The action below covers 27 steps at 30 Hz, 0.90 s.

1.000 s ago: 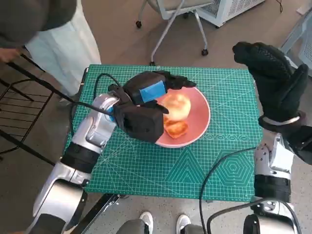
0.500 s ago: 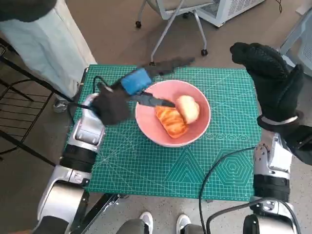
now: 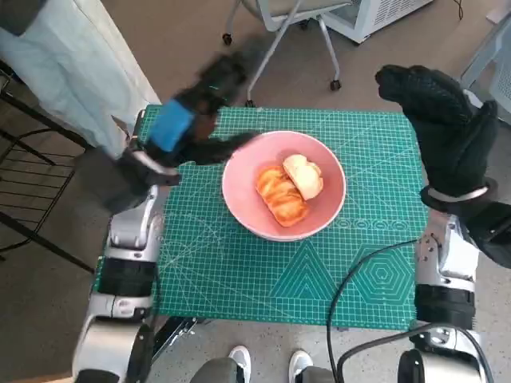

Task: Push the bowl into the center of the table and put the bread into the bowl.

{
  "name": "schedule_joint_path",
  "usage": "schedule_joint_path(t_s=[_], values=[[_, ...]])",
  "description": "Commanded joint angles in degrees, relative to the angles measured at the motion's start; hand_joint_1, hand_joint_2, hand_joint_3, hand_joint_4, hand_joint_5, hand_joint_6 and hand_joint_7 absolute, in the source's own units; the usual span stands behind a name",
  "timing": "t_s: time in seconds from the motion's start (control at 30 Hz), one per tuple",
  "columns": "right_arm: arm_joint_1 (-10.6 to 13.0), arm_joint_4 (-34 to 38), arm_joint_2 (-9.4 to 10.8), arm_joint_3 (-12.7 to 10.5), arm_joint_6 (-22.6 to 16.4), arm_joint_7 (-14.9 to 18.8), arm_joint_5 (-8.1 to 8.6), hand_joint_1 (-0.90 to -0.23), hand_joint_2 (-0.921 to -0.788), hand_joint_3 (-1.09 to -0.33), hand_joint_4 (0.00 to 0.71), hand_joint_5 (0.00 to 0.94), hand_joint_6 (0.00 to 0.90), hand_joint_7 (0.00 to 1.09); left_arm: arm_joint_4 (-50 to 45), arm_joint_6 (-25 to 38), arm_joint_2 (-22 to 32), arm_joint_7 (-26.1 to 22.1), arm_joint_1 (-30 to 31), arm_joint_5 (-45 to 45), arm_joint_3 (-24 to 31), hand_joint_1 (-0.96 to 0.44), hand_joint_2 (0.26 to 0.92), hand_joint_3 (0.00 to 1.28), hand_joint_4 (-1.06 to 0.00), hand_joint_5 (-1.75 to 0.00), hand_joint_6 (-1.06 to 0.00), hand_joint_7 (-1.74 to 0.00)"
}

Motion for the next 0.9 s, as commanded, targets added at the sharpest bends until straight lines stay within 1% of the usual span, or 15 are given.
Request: schedule_joint_path(t_s=[0.03, 0.23, 0.37, 0.53, 0.9], values=[[-0.1, -0.8, 0.4, 0.9, 1.1, -1.3, -1.25, -0.648, -0.921, -0.665, 0.169, 0.0, 0.1, 0.29, -3.6, 0.8, -2.0, 2.1, 2.6, -2.3, 1.6, -0.66, 0.921, 0.48, -0.05, -0.02, -0.16, -0.01], [-1.1, -0.9, 0.6, 1.6, 1.6, -2.6, -2.22, -0.646, -0.921, -0.671, 0.173, 0.002, 0.116, 0.3, -6.7, 1.1, -3.3, 2.9, 4.7, -4.2, 2.2, -0.68, 0.921, 0.43, -0.06, -0.02, -0.18, -0.02], [-2.1, -0.8, 0.8, 2.1, 2.2, -3.4, -2.76, -0.646, -0.921, -0.672, 0.178, 0.004, 0.13, 0.31, -6.8, -1.1, -3.0, 2.9, 5.2, -2.6, 2.1, -0.69, 0.921, 0.42, -0.06, -0.02, -0.19, -0.03], [-2.8, -1.5, 1.1, 2.8, 3.0, -4.6, -3.46, -0.654, -0.921, -0.664, 0.186, 0.007, 0.144, 0.32, -6.7, -2.5, -2.5, 2.6, 5.3, -1.6, 2.0, -0.71, 0.921, 0.42, -0.06, -0.01, -0.19, -0.03], [-3.4, -3.9, 1.6, 4.4, 4.6, -5.7, -4.03, -0.679, -0.921, -0.637, 0.202, 0.01, 0.159, 0.31, -6.8, -5.6, -2.4, 1.9, 5.7, -2.5, 2.6, -0.71, 0.921, 0.45, -0.06, -0.01, -0.17, -0.03]])
